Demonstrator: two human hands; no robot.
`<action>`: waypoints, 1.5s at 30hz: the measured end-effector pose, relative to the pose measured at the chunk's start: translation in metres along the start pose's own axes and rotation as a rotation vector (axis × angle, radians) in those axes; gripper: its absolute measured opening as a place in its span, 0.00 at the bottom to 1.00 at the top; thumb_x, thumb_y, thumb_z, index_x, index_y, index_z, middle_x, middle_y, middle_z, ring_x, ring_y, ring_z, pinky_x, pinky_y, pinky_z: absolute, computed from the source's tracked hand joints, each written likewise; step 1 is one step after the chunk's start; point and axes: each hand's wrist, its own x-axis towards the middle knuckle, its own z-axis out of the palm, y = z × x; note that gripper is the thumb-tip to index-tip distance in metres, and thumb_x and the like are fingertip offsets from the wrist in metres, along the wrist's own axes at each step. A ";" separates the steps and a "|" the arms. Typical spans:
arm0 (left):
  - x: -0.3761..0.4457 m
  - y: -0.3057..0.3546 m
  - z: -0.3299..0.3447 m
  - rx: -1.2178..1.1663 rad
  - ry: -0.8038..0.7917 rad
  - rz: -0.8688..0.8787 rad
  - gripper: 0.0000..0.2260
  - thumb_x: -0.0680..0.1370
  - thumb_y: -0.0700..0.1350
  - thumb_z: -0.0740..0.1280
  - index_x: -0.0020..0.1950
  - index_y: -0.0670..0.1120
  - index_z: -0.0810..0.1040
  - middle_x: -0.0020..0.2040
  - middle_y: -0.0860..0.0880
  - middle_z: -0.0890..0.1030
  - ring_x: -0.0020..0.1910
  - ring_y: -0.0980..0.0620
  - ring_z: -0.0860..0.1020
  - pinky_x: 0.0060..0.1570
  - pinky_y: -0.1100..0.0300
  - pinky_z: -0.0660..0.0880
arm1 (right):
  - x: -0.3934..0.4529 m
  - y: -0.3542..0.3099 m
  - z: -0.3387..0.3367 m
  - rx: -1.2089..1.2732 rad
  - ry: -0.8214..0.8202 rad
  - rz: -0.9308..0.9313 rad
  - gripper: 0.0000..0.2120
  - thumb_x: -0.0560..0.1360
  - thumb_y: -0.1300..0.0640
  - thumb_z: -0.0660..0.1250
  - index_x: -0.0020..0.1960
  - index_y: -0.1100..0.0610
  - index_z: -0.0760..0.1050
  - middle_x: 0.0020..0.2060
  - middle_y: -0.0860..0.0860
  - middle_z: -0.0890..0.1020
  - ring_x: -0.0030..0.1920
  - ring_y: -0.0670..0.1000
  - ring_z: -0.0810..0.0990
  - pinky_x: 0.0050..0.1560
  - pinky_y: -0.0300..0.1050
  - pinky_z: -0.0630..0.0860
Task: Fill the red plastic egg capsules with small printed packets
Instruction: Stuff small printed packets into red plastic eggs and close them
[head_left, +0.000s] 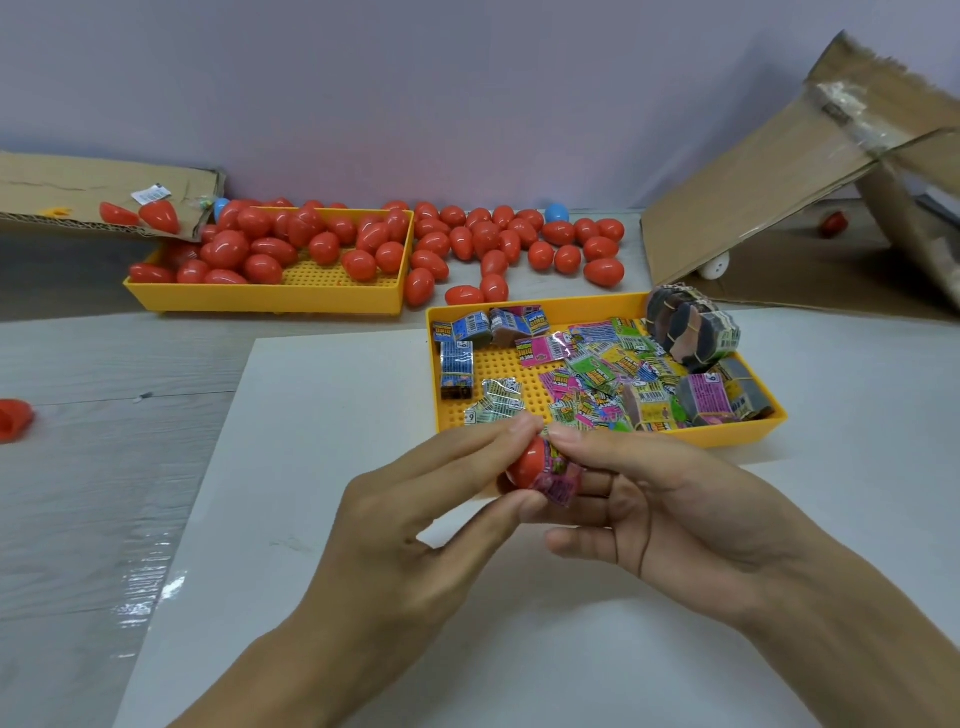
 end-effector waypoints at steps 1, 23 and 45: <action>0.000 0.000 0.001 0.006 -0.005 0.007 0.19 0.75 0.44 0.69 0.65 0.43 0.77 0.61 0.53 0.80 0.61 0.62 0.78 0.60 0.69 0.73 | 0.000 0.000 0.000 0.005 -0.002 0.000 0.12 0.70 0.54 0.74 0.50 0.59 0.85 0.45 0.59 0.85 0.43 0.53 0.86 0.37 0.43 0.81; 0.006 0.007 -0.003 -0.594 0.023 -0.470 0.10 0.71 0.52 0.71 0.46 0.49 0.87 0.40 0.45 0.86 0.36 0.52 0.84 0.32 0.63 0.79 | -0.001 0.028 0.013 -1.026 0.140 -1.110 0.25 0.69 0.64 0.76 0.63 0.55 0.73 0.65 0.50 0.74 0.67 0.54 0.74 0.57 0.48 0.77; -0.002 -0.004 -0.006 -0.512 -0.053 -0.326 0.25 0.72 0.46 0.72 0.69 0.53 0.73 0.62 0.47 0.79 0.59 0.44 0.80 0.54 0.55 0.79 | -0.004 0.018 0.013 -0.714 0.253 -0.836 0.16 0.68 0.57 0.77 0.54 0.47 0.81 0.47 0.46 0.85 0.49 0.50 0.84 0.42 0.38 0.80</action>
